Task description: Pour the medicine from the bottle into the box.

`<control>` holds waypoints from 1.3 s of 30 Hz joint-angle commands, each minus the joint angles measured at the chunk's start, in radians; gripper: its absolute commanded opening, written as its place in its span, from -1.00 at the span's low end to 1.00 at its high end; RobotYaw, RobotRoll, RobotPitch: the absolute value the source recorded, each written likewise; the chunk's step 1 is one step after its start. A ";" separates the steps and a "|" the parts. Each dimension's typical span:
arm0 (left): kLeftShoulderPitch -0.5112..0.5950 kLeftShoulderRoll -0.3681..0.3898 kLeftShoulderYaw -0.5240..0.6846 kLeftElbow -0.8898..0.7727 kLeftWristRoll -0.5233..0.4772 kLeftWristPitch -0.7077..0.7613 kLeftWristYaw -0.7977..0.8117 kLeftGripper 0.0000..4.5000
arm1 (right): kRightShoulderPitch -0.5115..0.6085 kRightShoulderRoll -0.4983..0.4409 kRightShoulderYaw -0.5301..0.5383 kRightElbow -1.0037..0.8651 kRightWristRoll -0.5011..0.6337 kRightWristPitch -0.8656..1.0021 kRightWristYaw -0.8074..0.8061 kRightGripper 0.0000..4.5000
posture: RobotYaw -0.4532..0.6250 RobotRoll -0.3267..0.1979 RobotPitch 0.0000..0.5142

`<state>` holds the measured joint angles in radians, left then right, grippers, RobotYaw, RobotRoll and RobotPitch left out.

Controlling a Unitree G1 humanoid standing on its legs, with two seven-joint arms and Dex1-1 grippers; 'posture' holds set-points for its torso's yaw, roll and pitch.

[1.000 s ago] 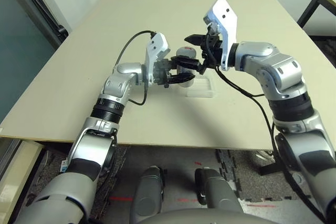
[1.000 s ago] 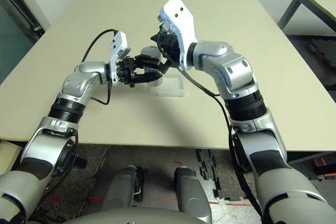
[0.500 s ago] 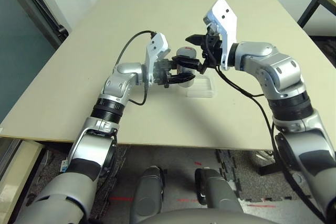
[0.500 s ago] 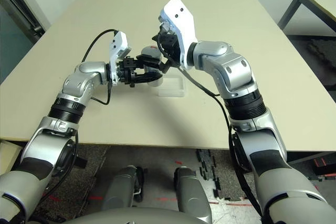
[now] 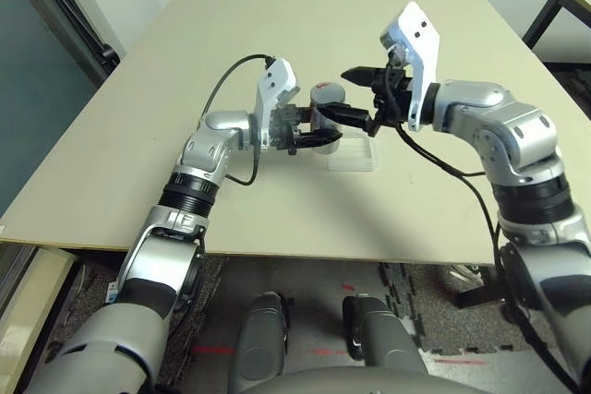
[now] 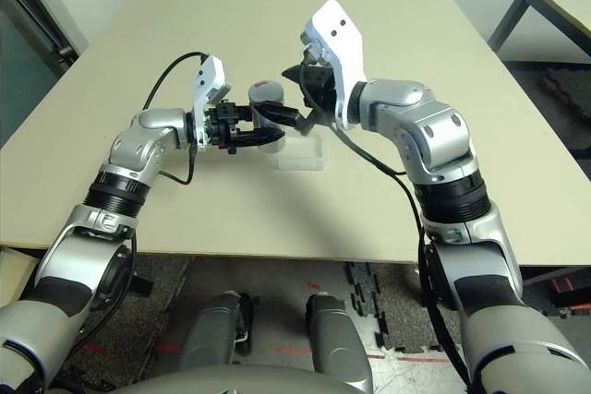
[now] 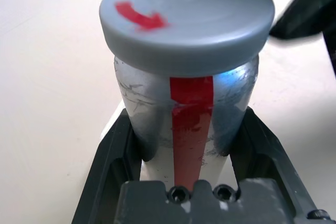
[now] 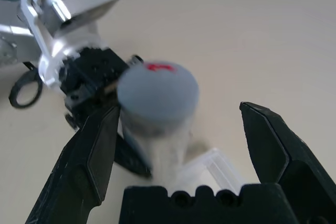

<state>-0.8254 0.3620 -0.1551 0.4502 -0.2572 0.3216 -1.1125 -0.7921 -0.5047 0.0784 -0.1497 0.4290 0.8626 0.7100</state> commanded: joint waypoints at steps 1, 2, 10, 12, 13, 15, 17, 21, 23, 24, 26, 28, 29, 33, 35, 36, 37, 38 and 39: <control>-0.004 0.003 0.002 -0.001 0.003 0.001 -0.014 0.10 | 0.015 -0.016 -0.041 -0.025 0.011 0.025 -0.022 1.00 | -0.18 0.25 -0.63; -0.004 0.004 0.002 -0.001 0.003 0.001 -0.014 0.10 | 0.017 -0.019 -0.046 -0.028 0.012 0.028 -0.025 1.00 | -0.18 0.25 -0.63; -0.005 0.008 0.003 0.003 0.004 -0.001 -0.016 0.10 | 0.032 -0.043 -0.069 -0.033 0.015 0.038 -0.031 1.00 | -0.19 0.25 -0.65; -0.006 0.009 0.002 0.005 0.005 -0.001 -0.016 0.10 | 0.048 -0.057 -0.064 -0.047 0.023 0.051 -0.016 1.00 | -0.19 0.25 -0.65; -0.007 0.010 0.002 0.007 0.005 -0.002 -0.017 0.10 | 0.054 -0.063 -0.062 -0.054 0.027 0.057 -0.010 1.00 | -0.19 0.25 -0.65; -0.007 0.011 0.001 0.009 0.007 -0.003 -0.016 0.10 | 0.069 -0.080 -0.056 -0.079 0.049 0.079 0.014 1.00 | -0.19 0.25 -0.65; -0.004 0.012 0.000 0.005 0.008 -0.001 -0.016 0.10 | 0.068 -0.073 -0.064 -0.105 0.086 0.106 0.024 1.00 | -0.19 0.25 -0.65; -0.006 0.011 -0.003 0.001 0.007 0.002 -0.015 0.10 | 0.041 -0.045 -0.063 -0.110 0.119 0.120 0.019 1.00 | -0.19 0.25 -0.65; -0.009 0.009 -0.004 0.001 0.008 0.003 -0.015 0.10 | 0.025 -0.032 -0.048 -0.099 0.121 0.113 0.018 1.00 | -0.18 0.25 -0.65; -0.011 0.008 -0.004 0.002 0.008 0.003 -0.014 0.10 | 0.015 -0.023 -0.040 -0.090 0.119 0.106 0.018 1.00 | -0.18 0.25 -0.65; -0.013 0.006 -0.005 0.003 0.009 0.002 -0.013 0.10 | 0.000 -0.008 -0.026 -0.071 0.111 0.092 0.020 1.00 | -0.17 0.25 -0.65; -0.014 0.003 -0.005 0.002 0.009 0.002 -0.012 0.10 | -0.016 0.007 -0.012 -0.046 0.098 0.074 0.023 1.00 | -0.17 0.25 -0.65; -0.014 0.002 -0.006 0.001 0.009 0.003 -0.012 0.10 | -0.023 0.014 -0.004 -0.031 0.090 0.063 0.025 1.00 | -0.17 0.25 -0.66; -0.012 0.000 -0.006 -0.003 0.009 0.002 -0.011 0.10 | -0.041 0.031 0.018 0.011 0.074 0.027 0.034 1.00 | -0.16 0.25 -0.65; -0.011 -0.001 -0.006 -0.003 0.009 0.001 -0.011 0.10 | -0.052 0.047 0.029 0.033 0.069 0.013 0.039 1.00 | -0.15 0.25 -0.65; -0.010 -0.002 -0.007 -0.005 0.009 0.002 -0.011 0.10 | -0.058 0.056 0.039 0.046 0.063 0.003 0.043 1.00 | -0.15 0.25 -0.65; -0.008 -0.002 -0.007 -0.008 0.009 0.004 -0.010 0.10 | -0.063 0.065 0.048 0.058 0.056 -0.007 0.047 1.00 | -0.15 0.25 -0.65; -0.008 -0.003 -0.007 -0.010 0.008 0.004 -0.010 0.10 | -0.067 0.070 0.055 0.068 0.050 -0.016 0.051 1.00 | -0.15 0.25 -0.65; -0.008 -0.004 -0.008 -0.011 0.008 0.005 -0.010 0.10 | -0.071 0.076 0.060 0.077 0.044 -0.023 0.054 1.00 | -0.15 0.25 -0.65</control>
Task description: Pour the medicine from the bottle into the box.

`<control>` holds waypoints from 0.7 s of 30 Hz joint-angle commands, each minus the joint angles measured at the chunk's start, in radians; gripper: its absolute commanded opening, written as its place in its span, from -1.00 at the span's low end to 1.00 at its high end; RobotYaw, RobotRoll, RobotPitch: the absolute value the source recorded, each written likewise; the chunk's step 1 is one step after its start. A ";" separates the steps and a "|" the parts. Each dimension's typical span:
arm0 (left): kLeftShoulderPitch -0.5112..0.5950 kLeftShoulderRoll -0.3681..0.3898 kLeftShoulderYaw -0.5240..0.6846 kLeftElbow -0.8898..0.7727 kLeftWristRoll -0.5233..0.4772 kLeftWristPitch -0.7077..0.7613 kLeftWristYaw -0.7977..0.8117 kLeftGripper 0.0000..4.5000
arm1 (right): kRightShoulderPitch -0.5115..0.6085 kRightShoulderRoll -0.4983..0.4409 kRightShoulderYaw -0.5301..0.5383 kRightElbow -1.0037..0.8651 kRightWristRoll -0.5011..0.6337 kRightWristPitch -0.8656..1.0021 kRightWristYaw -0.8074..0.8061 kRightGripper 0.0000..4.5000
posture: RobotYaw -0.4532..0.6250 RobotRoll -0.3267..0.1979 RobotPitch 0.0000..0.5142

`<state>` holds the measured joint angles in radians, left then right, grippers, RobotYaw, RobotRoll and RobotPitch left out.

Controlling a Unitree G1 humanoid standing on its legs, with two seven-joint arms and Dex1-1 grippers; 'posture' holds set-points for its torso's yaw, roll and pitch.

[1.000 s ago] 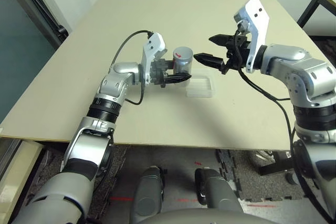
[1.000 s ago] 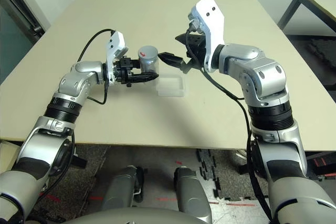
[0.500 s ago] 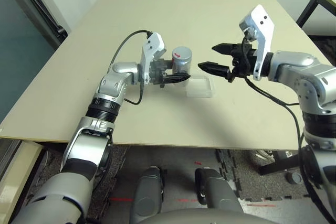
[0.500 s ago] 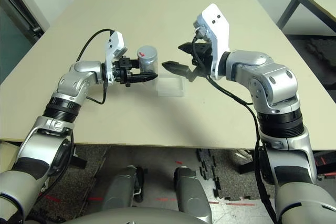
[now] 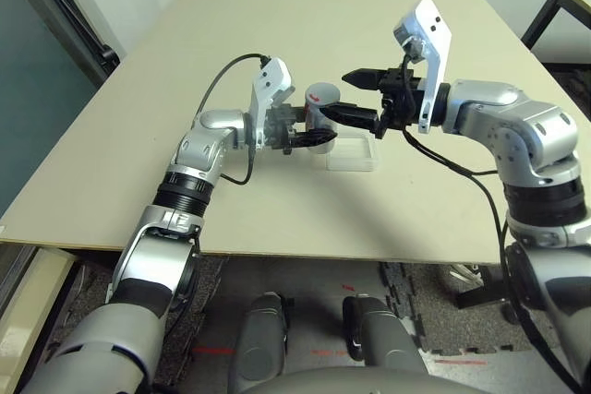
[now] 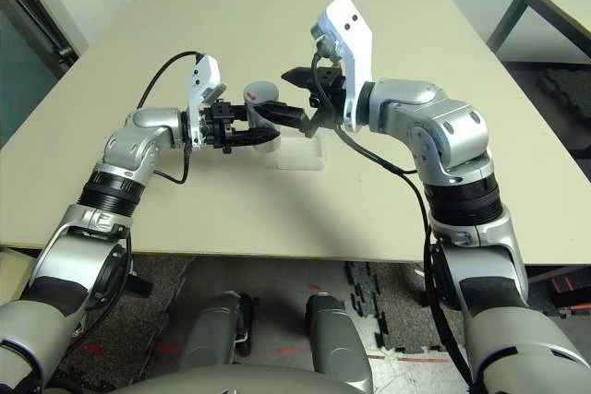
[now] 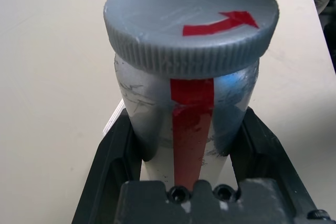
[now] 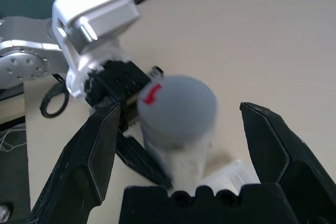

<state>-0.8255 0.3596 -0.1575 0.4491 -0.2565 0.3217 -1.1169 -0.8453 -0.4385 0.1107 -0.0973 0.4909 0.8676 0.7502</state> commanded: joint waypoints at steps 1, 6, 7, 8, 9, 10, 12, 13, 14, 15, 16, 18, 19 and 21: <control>-0.007 -0.002 -0.005 -0.013 0.007 0.006 -0.005 0.10 | -0.021 0.016 0.032 0.034 -0.025 -0.037 0.016 1.00 | -0.15 0.25 -0.65; -0.008 -0.007 -0.006 -0.015 0.007 0.008 -0.003 0.10 | -0.036 0.041 0.050 0.084 -0.056 -0.077 0.024 1.00 | -0.14 0.25 -0.65; -0.008 -0.008 -0.006 -0.017 0.007 0.009 -0.003 0.10 | -0.038 0.045 0.051 0.090 -0.063 -0.084 0.026 1.00 | -0.14 0.25 -0.65; -0.008 -0.009 -0.007 -0.017 0.007 0.010 -0.002 0.10 | -0.039 0.048 0.052 0.096 -0.069 -0.092 0.028 1.00 | -0.14 0.25 -0.65; -0.007 -0.010 -0.007 -0.020 0.007 0.011 -0.002 0.10 | -0.040 0.051 0.054 0.100 -0.076 -0.102 0.030 1.00 | -0.14 0.25 -0.65; -0.006 -0.010 -0.007 -0.021 0.007 0.011 -0.002 0.10 | -0.041 0.054 0.054 0.105 -0.082 -0.111 0.032 1.00 | -0.14 0.25 -0.65; -0.003 -0.012 -0.008 -0.025 0.007 0.013 -0.002 0.10 | -0.043 0.062 0.052 0.110 -0.092 -0.125 0.031 1.00 | -0.14 0.25 -0.65; -0.002 -0.012 -0.009 -0.025 0.007 0.013 -0.001 0.10 | -0.044 0.064 0.051 0.111 -0.094 -0.127 0.031 1.00 | -0.14 0.25 -0.64; -0.002 -0.013 -0.009 -0.024 0.007 0.012 -0.001 0.10 | -0.044 0.066 0.048 0.113 -0.097 -0.130 0.031 0.92 | -0.14 0.25 -0.65; -0.002 -0.013 -0.009 -0.023 0.008 0.012 -0.001 0.10 | -0.044 0.068 0.047 0.113 -0.099 -0.131 0.031 0.83 | -0.14 0.25 -0.65; -0.001 -0.013 -0.008 -0.023 0.008 0.012 -0.001 0.10 | -0.043 0.069 0.046 0.111 -0.100 -0.132 0.031 0.73 | -0.14 0.25 -0.65; -0.002 -0.013 -0.008 -0.021 0.008 0.011 -0.001 0.10 | -0.040 0.067 0.046 0.107 -0.102 -0.129 0.034 0.42 | -0.14 0.25 -0.65; -0.003 -0.014 -0.008 -0.019 0.009 0.011 -0.001 0.10 | -0.039 0.066 0.046 0.106 -0.103 -0.127 0.035 0.25 | -0.14 0.25 -0.65; -0.005 -0.016 -0.008 -0.016 0.009 0.009 0.000 0.10 | -0.034 0.062 0.047 0.098 -0.102 -0.118 0.039 0.14 | -0.15 0.25 -0.66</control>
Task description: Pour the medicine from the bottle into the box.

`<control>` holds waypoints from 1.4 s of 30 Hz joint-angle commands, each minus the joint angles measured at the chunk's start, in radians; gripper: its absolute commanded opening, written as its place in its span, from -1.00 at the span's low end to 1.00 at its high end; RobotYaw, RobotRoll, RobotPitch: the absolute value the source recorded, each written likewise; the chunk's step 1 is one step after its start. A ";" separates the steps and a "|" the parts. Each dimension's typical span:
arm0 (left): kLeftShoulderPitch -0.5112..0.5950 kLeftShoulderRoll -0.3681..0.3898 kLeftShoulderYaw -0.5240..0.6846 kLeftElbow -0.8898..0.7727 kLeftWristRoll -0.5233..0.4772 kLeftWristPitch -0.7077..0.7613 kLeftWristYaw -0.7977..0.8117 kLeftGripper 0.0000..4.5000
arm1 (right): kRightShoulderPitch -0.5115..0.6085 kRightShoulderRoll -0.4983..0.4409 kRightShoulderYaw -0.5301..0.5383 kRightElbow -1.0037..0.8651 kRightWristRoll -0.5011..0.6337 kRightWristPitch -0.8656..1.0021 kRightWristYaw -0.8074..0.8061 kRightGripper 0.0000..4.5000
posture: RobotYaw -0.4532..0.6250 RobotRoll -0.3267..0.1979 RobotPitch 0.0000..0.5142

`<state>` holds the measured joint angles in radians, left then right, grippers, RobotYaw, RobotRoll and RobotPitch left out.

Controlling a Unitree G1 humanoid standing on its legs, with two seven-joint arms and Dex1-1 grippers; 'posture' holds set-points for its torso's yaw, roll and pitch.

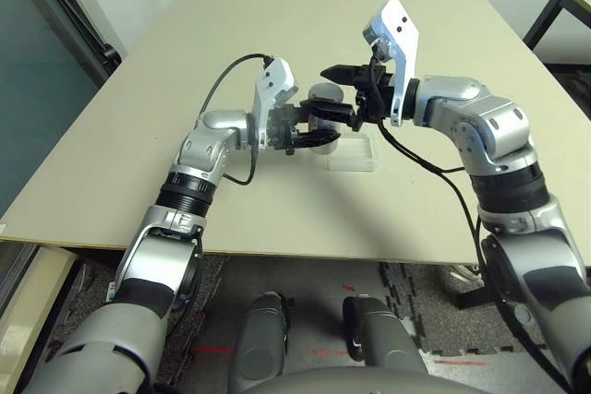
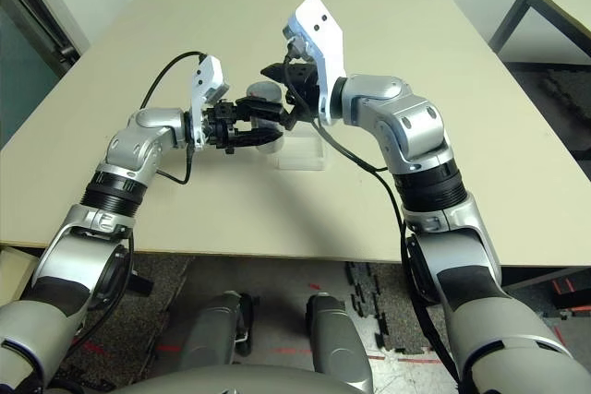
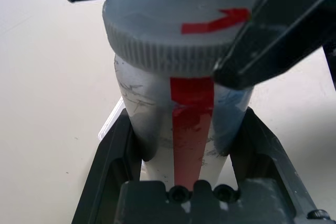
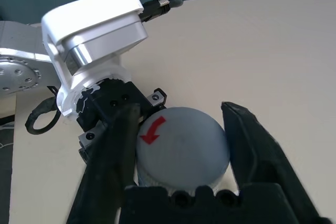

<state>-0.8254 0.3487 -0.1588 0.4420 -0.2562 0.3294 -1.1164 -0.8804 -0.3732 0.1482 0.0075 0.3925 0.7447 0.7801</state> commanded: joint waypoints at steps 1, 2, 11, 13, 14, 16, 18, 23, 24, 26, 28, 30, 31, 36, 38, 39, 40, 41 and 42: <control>-0.006 -0.006 -0.007 -0.007 0.009 0.001 -0.001 0.10 | 0.003 -0.005 0.010 -0.010 -0.003 0.008 0.011 0.14 | -0.15 0.25 -0.66; -0.006 -0.006 -0.007 -0.006 0.010 0.000 -0.001 0.10 | 0.004 -0.006 0.011 -0.013 -0.002 0.013 0.013 0.14 | -0.15 0.25 -0.66; 0.002 -0.008 -0.010 0.010 0.020 -0.015 -0.005 0.10 | -0.041 0.010 -0.036 -0.004 0.012 0.044 -0.025 0.14 | -0.17 0.25 -0.67; 0.004 -0.008 -0.013 0.020 0.025 -0.023 -0.006 0.10 | -0.070 0.017 -0.063 0.018 0.011 0.043 -0.052 0.14 | -0.17 0.25 -0.67; 0.004 -0.009 -0.014 0.024 0.027 -0.026 -0.006 0.10 | -0.081 0.020 -0.074 0.028 0.010 0.042 -0.064 0.14 | -0.17 0.25 -0.67; 0.005 -0.010 -0.014 0.029 0.031 -0.031 -0.006 0.10 | -0.096 0.024 -0.089 0.045 0.008 0.035 -0.083 0.14 | -0.17 0.25 -0.67; 0.005 -0.012 -0.013 0.032 0.034 -0.033 -0.005 0.10 | -0.105 0.026 -0.100 0.059 0.006 0.029 -0.097 0.14 | -0.17 0.25 -0.67; 0.015 -0.009 -0.016 0.035 0.041 -0.038 -0.001 0.10 | -0.133 0.042 -0.143 0.131 -0.027 -0.020 -0.179 0.14 | -0.16 0.25 -0.66; 0.017 -0.009 -0.016 0.036 0.042 -0.040 0.003 0.10 | -0.136 0.042 -0.148 0.148 -0.039 -0.036 -0.196 0.14 | -0.16 0.25 -0.66; 0.018 -0.007 -0.013 0.047 0.052 -0.050 0.020 0.10 | -0.135 0.041 -0.154 0.182 -0.061 -0.065 -0.228 0.14 | -0.16 0.25 -0.65; 0.015 -0.008 -0.008 0.065 0.065 -0.066 0.045 0.10 | -0.129 0.039 -0.158 0.213 -0.079 -0.091 -0.254 0.14 | -0.15 0.25 -0.64; 0.006 -0.010 0.005 0.093 0.079 -0.088 0.088 0.10 | -0.107 0.035 -0.161 0.252 -0.107 -0.134 -0.287 0.14 | -0.14 0.25 -0.64; 0.002 -0.011 0.009 0.103 0.084 -0.096 0.104 0.10 | -0.099 0.035 -0.164 0.265 -0.115 -0.150 -0.296 0.14 | -0.14 0.25 -0.64; -0.043 -0.030 0.068 0.202 0.094 -0.173 0.238 0.10 | -0.008 0.057 -0.184 0.342 -0.149 -0.259 -0.346 0.14 | -0.12 0.25 -0.64; -0.070 -0.038 0.096 0.269 0.112 -0.232 0.329 0.10 | 0.032 0.065 -0.197 0.391 -0.180 -0.336 -0.397 0.14 | -0.11 0.25 -0.64; -0.081 -0.043 0.108 0.297 0.118 -0.255 0.361 0.10 | 0.042 0.070 -0.209 0.413 -0.186 -0.363 -0.421 0.14 | -0.11 0.25 -0.65; -0.092 -0.048 0.118 0.323 0.122 -0.276 0.391 0.10 | 0.049 0.073 -0.219 0.433 -0.189 -0.384 -0.438 0.14 | -0.11 0.25 -0.65; -0.108 -0.052 0.134 0.358 0.127 -0.304 0.432 0.10 | 0.059 0.073 -0.223 0.460 -0.199 -0.415 -0.451 0.14 | -0.11 0.25 -0.65; -0.123 -0.057 0.148 0.390 0.132 -0.335 0.473 0.10 | 0.069 0.071 -0.226 0.488 -0.209 -0.444 -0.461 0.14 | -0.10 0.25 -0.66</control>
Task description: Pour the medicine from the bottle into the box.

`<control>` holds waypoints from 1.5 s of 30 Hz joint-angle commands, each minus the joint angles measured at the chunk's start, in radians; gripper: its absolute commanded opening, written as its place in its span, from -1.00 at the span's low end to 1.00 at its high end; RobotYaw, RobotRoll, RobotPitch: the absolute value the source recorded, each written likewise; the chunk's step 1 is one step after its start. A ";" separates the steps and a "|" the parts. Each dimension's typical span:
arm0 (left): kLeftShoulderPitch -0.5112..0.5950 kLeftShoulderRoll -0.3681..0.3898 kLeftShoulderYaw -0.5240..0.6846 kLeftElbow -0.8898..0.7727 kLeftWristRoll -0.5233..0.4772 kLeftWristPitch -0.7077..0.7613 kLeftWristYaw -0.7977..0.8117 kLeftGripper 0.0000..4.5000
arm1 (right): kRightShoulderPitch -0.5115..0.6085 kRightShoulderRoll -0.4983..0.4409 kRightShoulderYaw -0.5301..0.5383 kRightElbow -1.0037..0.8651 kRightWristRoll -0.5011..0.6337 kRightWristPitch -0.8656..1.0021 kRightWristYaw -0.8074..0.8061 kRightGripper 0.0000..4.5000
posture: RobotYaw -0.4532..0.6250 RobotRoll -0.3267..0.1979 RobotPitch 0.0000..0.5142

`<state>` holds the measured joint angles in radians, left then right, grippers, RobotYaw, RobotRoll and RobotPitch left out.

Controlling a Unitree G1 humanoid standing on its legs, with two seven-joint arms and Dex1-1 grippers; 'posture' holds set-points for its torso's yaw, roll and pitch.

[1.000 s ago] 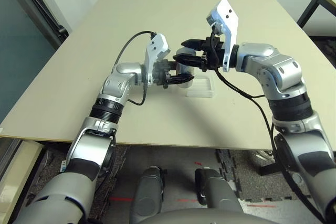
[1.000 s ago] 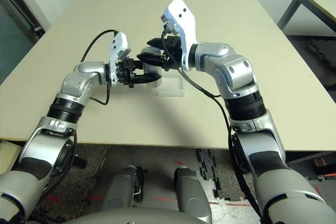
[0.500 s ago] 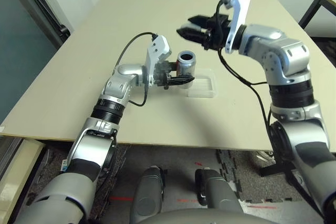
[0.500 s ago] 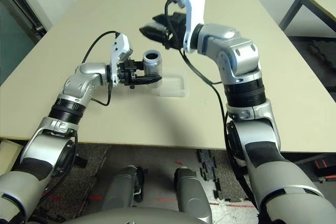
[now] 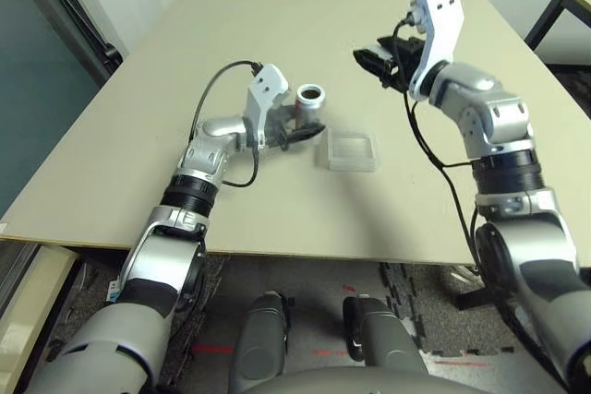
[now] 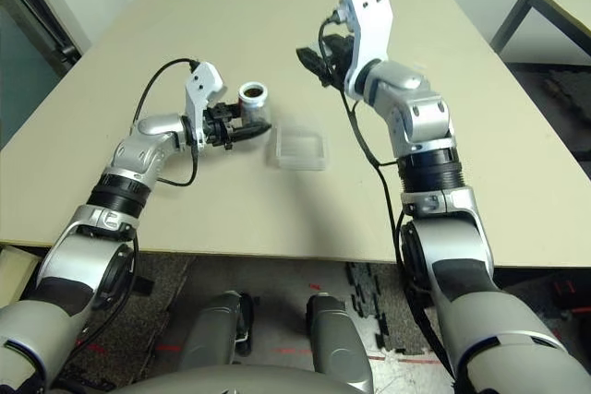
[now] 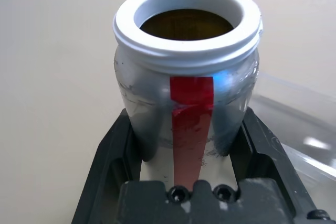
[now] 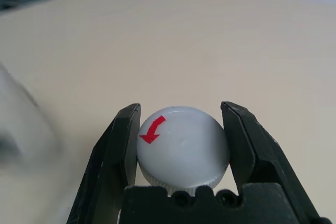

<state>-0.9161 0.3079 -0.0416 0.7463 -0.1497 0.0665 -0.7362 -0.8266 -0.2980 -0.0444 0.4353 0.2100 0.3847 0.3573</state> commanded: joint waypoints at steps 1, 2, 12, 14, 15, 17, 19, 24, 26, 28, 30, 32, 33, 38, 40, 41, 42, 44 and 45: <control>-0.048 -0.022 0.047 0.119 0.028 -0.098 0.134 0.10 | 0.025 -0.004 -0.040 0.089 -0.035 -0.114 -0.051 0.14 | -0.10 0.25 -0.66; -0.063 -0.029 0.062 0.153 0.030 -0.119 0.172 0.10 | 0.033 -0.003 -0.047 0.116 -0.040 -0.137 -0.062 0.14 | -0.10 0.25 -0.67; -0.111 -0.061 0.115 0.421 0.069 -0.248 0.398 0.10 | 0.062 0.033 -0.120 0.349 -0.044 -0.262 -0.170 0.14 | -0.12 0.25 -0.71; -0.108 -0.061 0.117 0.447 0.075 -0.258 0.410 0.10 | 0.060 0.037 -0.121 0.377 -0.048 -0.285 -0.177 0.14 | -0.12 0.25 -0.71; -0.106 -0.062 0.121 0.460 0.074 -0.259 0.416 0.10 | 0.058 0.040 -0.122 0.393 -0.048 -0.295 -0.179 0.14 | -0.13 0.25 -0.71; -0.098 -0.061 0.132 0.483 0.074 -0.256 0.435 0.10 | 0.056 0.045 -0.122 0.423 -0.051 -0.313 -0.182 0.14 | -0.14 0.25 -0.71; -0.095 -0.061 0.146 0.496 0.068 -0.249 0.454 0.10 | 0.055 0.048 -0.118 0.444 -0.055 -0.324 -0.180 0.14 | -0.13 0.25 -0.71; -0.101 -0.064 0.162 0.503 0.075 -0.252 0.459 0.10 | 0.051 0.048 -0.113 0.478 -0.067 -0.331 -0.172 0.14 | -0.12 0.25 -0.70; -0.103 -0.062 0.168 0.502 0.074 -0.251 0.459 0.10 | 0.048 0.046 -0.111 0.484 -0.070 -0.319 -0.167 0.31 | -0.12 0.25 -0.70; -0.106 -0.059 0.173 0.504 0.073 -0.247 0.460 0.10 | 0.046 0.046 -0.108 0.484 -0.070 -0.310 -0.159 0.59 | -0.12 0.25 -0.70; -0.109 -0.055 0.177 0.507 0.074 -0.242 0.461 0.10 | 0.045 0.041 -0.102 0.476 -0.070 -0.295 -0.141 0.91 | -0.12 0.25 -0.71; -0.113 -0.050 0.175 0.515 0.083 -0.232 0.455 0.10 | 0.052 0.025 -0.100 0.438 -0.068 -0.269 -0.121 1.00 | -0.12 0.25 -0.70; -0.115 -0.046 0.170 0.519 0.092 -0.229 0.449 0.10 | 0.059 0.015 -0.101 0.413 -0.063 -0.251 -0.111 1.00 | -0.13 0.25 -0.71; -0.139 -0.023 0.157 0.547 0.130 -0.202 0.445 0.10 | 0.166 -0.087 -0.078 0.150 -0.035 -0.069 0.024 1.00 | -0.17 0.25 -0.71; -0.153 -0.016 0.145 0.559 0.150 -0.182 0.435 0.10 | 0.225 -0.134 -0.070 0.015 -0.016 0.029 0.075 1.00 | -0.18 0.25 -0.71; -0.158 -0.014 0.140 0.564 0.157 -0.171 0.429 0.10 | 0.248 -0.151 -0.071 -0.040 -0.008 0.071 0.089 1.00 | -0.19 0.25 -0.71; -0.163 -0.010 0.128 0.567 0.173 -0.167 0.426 0.10 | 0.272 -0.168 -0.072 -0.094 0.001 0.114 0.101 1.00 | -0.22 0.25 -0.72; -0.180 0.002 0.090 0.574 0.219 -0.171 0.419 0.10 | 0.331 -0.229 -0.067 -0.222 0.021 0.210 0.154 1.00 | -0.25 0.25 -0.72; -0.199 0.009 0.066 0.579 0.249 -0.173 0.420 0.10 | 0.372 -0.276 -0.055 -0.308 0.039 0.269 0.202 1.00 | -0.26 0.25 -0.72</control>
<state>-1.0871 0.3014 0.0557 1.3116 0.0497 -0.1122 -0.3078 -0.4861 -0.5306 -0.1195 0.2365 0.2186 0.5697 0.5012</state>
